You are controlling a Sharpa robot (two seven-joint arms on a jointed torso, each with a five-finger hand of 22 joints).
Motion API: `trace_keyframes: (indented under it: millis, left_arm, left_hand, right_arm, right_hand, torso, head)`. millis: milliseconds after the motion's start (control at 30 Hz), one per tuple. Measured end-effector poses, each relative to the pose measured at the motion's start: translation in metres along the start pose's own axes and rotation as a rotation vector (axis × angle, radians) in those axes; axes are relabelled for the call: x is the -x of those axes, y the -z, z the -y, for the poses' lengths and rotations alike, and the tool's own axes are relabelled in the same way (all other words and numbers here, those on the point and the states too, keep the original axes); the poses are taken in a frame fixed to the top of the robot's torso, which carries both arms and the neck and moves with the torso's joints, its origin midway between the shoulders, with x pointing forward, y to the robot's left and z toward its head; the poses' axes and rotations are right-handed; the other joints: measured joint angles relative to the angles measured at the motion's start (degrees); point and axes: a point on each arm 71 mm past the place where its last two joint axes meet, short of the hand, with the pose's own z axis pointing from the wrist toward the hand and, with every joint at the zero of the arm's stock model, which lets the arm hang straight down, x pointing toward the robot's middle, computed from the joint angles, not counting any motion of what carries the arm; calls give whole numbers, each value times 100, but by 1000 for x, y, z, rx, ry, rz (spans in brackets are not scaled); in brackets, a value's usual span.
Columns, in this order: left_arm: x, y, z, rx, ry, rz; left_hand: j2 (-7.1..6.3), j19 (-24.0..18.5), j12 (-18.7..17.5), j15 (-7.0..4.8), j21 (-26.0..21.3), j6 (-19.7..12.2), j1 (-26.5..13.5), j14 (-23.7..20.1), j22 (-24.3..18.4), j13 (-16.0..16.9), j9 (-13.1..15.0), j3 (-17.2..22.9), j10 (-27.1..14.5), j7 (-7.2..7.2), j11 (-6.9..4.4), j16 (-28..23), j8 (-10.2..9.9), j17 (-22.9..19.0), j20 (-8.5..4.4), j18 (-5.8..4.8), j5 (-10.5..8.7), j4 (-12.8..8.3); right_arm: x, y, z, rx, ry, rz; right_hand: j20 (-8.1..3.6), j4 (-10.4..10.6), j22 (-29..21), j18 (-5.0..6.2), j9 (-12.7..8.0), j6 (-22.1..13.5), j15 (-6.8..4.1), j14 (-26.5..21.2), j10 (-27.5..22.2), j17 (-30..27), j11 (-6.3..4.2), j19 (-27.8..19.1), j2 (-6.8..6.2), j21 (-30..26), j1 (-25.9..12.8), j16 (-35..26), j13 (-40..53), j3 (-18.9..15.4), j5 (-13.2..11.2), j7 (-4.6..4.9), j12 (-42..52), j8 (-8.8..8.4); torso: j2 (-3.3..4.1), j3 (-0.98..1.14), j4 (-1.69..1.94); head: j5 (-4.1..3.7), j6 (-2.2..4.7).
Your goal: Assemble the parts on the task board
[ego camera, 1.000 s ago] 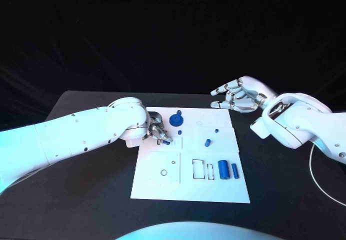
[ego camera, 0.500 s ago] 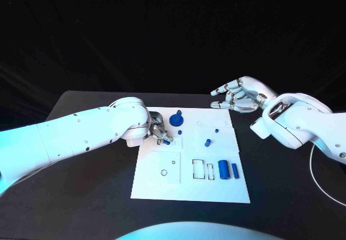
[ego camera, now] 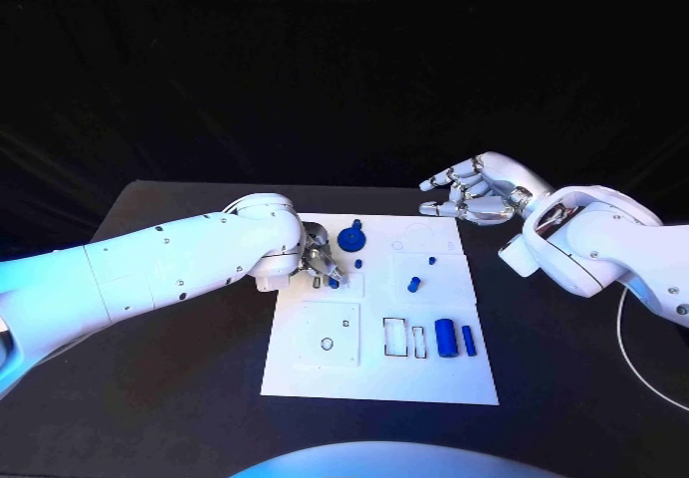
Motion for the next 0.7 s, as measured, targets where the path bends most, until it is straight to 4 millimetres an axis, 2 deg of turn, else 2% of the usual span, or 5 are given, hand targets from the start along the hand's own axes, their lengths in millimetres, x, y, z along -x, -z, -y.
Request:
trace_keyframes:
  millis: [167,333,400,567,700]
  left_arm:
    - [0,-1,1,3,-8,-1]
    - [0,-1,1,5,-14,-3]
    - [0,-2,2,5,-16,-3]
    - [0,-3,2,7,-17,-4]
    - [0,-3,1,9,-17,-4]
  left_hand:
    - [17,19,33,-20,52,70,-94,20,0,18,-1,-80,28,-52,-29,0,0,0,-19,0,0,35]
    - [39,19,33,-19,58,91,-208,20,0,25,-4,-194,51,-54,-10,0,4,-1,-19,0,2,85]
    - [45,19,33,-19,98,138,-308,20,0,37,-3,-288,78,-44,-37,0,6,-1,-19,-1,3,130]
    - [37,19,66,-19,130,187,-481,19,0,53,-12,-539,101,-52,-19,0,7,-1,-19,0,4,257]
    - [-8,19,66,-19,152,208,-657,19,0,57,-21,-855,120,-73,-38,0,7,-1,-19,0,4,364]
  right_arm:
    - [0,0,0,0,-1,-1]
    - [0,0,0,0,-1,-1]
    - [0,0,0,0,-2,-1]
    - [0,0,0,-1,-3,-2]
    - [0,0,0,-1,-4,-2]
  right_hand:
    - [-20,0,-24,0,0,0,0,0,0,-19,0,-20,0,-23,0,0,-17,0,0,0,-16,0]
    - [-17,17,-48,1,0,0,0,0,0,-43,0,-24,1,-36,-1,-41,-35,-17,0,0,-41,0]
    - [0,31,-54,0,0,0,0,0,-14,-49,-14,-41,23,-45,-23,-41,-41,-32,24,0,-45,0]
    - [0,63,-86,0,-1,0,0,0,-20,-81,-20,-41,23,-67,-23,-64,-66,-63,24,0,-51,0]
    - [-21,95,-113,0,-1,0,0,0,-23,-108,-18,-62,32,-78,-32,-86,-89,-95,24,0,-65,0]
  torso:
    - [1,-1,-1]
    - [1,-1,-1]
    - [1,-2,0]
    - [1,-3,3]
    - [1,-5,3]
  head:
    - [-1,0]
    - [-12,2]
    - [-15,4]
    - [-19,9]
    - [-20,10]
